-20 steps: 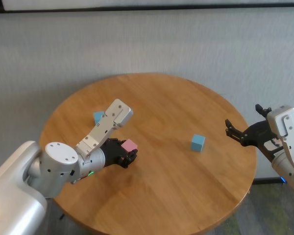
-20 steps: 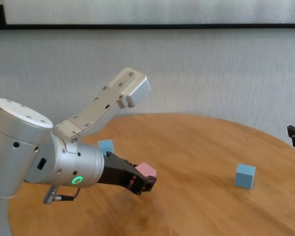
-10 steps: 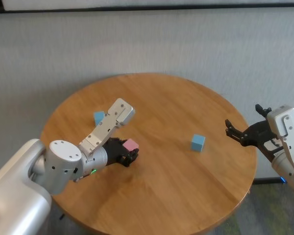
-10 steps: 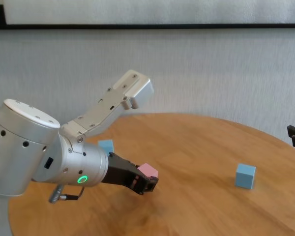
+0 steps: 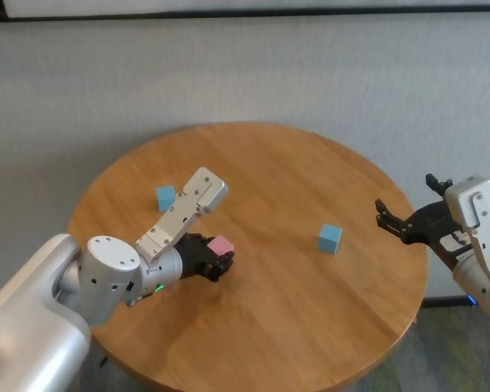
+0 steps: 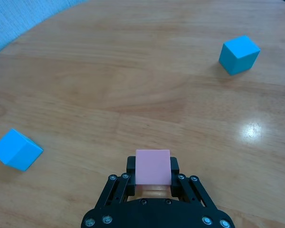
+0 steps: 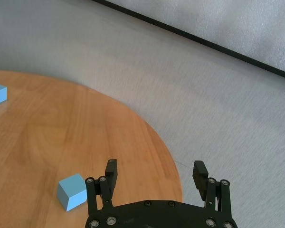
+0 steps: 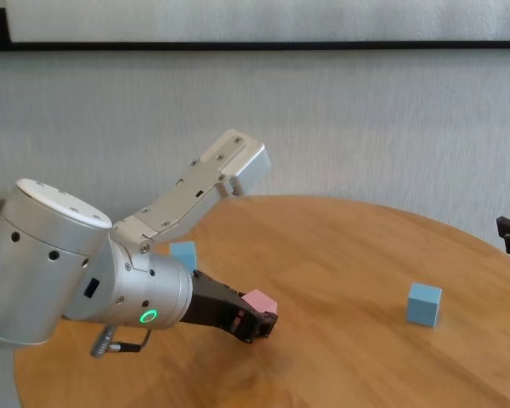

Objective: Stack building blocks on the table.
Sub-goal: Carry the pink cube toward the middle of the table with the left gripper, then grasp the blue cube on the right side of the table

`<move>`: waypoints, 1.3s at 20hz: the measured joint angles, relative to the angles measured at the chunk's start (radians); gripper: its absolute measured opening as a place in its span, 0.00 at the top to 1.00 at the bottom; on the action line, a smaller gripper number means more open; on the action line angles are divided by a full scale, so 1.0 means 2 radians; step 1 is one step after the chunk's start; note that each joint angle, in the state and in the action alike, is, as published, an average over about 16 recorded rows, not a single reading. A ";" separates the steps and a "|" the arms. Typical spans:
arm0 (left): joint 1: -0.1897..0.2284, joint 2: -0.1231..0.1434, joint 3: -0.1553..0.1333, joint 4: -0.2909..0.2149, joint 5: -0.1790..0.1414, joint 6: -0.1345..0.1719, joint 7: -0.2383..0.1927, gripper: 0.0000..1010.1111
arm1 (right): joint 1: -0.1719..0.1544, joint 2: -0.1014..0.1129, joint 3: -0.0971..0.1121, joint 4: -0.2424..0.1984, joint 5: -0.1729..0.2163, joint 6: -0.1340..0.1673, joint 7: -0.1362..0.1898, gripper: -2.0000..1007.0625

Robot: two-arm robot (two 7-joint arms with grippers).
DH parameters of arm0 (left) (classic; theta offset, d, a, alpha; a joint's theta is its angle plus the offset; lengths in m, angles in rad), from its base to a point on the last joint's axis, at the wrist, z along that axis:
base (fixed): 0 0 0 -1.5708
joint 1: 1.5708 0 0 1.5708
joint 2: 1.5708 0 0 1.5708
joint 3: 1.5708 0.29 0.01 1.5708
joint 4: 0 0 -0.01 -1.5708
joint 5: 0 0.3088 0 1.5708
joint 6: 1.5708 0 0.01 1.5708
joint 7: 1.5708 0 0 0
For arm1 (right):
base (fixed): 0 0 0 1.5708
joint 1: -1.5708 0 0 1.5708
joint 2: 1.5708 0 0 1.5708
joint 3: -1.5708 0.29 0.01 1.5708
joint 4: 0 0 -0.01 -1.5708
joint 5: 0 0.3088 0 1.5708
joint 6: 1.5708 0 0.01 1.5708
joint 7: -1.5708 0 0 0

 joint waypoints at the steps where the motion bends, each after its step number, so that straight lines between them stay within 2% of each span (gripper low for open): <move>1: 0.000 0.000 0.000 0.001 0.000 0.000 0.000 0.59 | 0.000 0.000 0.000 0.000 0.000 0.000 0.000 0.00; 7: -0.001 -0.002 -0.002 0.004 0.001 -0.002 -0.002 0.50 | 0.000 0.000 0.000 0.000 0.000 0.000 0.000 0.00; 13: 0.004 0.002 -0.012 -0.012 -0.002 -0.005 0.004 0.34 | 0.000 0.000 0.000 0.000 0.000 0.000 0.000 0.00; 20: 0.018 0.016 -0.037 -0.049 -0.010 -0.010 0.020 0.14 | 0.000 0.000 0.000 0.000 0.000 0.000 0.000 0.00; 26: 0.036 0.035 -0.068 -0.082 -0.015 -0.014 0.038 0.04 | 0.000 0.000 0.000 0.000 0.000 0.000 0.000 0.00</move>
